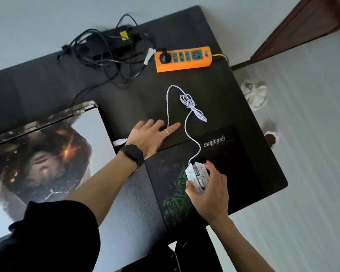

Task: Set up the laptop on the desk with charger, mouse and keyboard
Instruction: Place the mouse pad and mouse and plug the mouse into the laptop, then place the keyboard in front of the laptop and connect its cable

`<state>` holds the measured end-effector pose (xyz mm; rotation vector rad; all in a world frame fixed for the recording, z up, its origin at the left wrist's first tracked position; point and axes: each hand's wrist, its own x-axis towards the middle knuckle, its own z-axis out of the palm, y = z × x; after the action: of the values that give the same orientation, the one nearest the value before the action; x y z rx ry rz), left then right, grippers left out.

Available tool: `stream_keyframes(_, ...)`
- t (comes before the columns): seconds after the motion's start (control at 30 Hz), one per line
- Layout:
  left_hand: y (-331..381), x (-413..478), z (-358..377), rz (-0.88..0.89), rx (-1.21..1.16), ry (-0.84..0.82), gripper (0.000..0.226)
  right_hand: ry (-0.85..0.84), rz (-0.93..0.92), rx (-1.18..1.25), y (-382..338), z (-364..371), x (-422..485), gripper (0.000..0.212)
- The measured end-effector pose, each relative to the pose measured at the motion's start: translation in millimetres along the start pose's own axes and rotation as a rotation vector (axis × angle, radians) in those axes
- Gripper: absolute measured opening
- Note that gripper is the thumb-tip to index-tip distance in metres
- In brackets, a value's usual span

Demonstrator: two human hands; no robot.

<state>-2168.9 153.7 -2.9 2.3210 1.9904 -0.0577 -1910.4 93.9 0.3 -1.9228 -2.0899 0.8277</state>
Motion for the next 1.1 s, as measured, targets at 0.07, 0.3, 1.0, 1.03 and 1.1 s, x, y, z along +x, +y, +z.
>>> stream_keyframes(0.07, -8.1, 5.2, 4.4, -0.04, 0.043, 0.03, 0.055, 0.006, -0.033, -0.018, 4.0, 3.5, -5.0, 0.088)
stream_keyframes(0.3, -33.7, -10.6, 8.8, -0.298, -0.026, -0.022, 0.056, 0.084, -0.102, 0.005, 25.4, 14.0, -8.7, 0.084)
stream_keyframes(1.0, 182.0, -246.6, -37.1, -1.268, -0.525, 0.014, 0.049, -0.362, -0.987, -0.321, -39.9, -33.8, -35.7, 0.065)
stream_keyframes(1.03, 187.3, -251.9, -41.3, -1.318, -0.553, 0.037, 0.049, -0.394, -1.03, -0.317, -49.9, -34.2, -38.9, 0.061)
stream_keyframes(1.1, 204.0, -274.5, -52.0, -1.426, -0.597, 0.127, 0.051, -0.453, -1.138, -0.313, -74.3, -35.9, -57.5, 0.053)
